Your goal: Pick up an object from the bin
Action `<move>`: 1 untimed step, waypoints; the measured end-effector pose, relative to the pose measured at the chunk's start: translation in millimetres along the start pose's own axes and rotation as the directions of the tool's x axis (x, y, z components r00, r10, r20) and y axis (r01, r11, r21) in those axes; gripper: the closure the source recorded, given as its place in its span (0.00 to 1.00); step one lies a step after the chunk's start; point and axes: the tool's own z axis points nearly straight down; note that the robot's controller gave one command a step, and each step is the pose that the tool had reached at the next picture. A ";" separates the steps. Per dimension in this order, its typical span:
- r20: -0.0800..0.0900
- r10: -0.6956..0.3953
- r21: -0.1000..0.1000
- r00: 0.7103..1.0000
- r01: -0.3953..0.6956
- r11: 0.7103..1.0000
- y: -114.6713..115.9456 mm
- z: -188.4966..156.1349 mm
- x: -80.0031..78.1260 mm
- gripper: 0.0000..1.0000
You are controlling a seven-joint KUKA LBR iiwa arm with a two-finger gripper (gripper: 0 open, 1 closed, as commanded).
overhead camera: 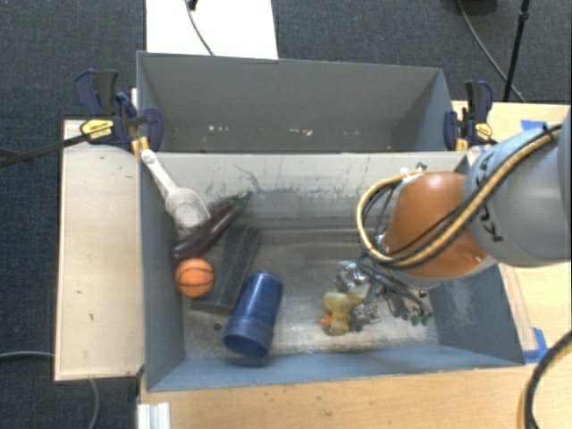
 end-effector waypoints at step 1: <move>0.000 0.000 0.000 1.000 0.000 1.000 0.0 0.0 0.0 1.00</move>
Offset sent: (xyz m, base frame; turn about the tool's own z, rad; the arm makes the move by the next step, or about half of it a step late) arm -0.0047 -0.0038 0.0845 0.0187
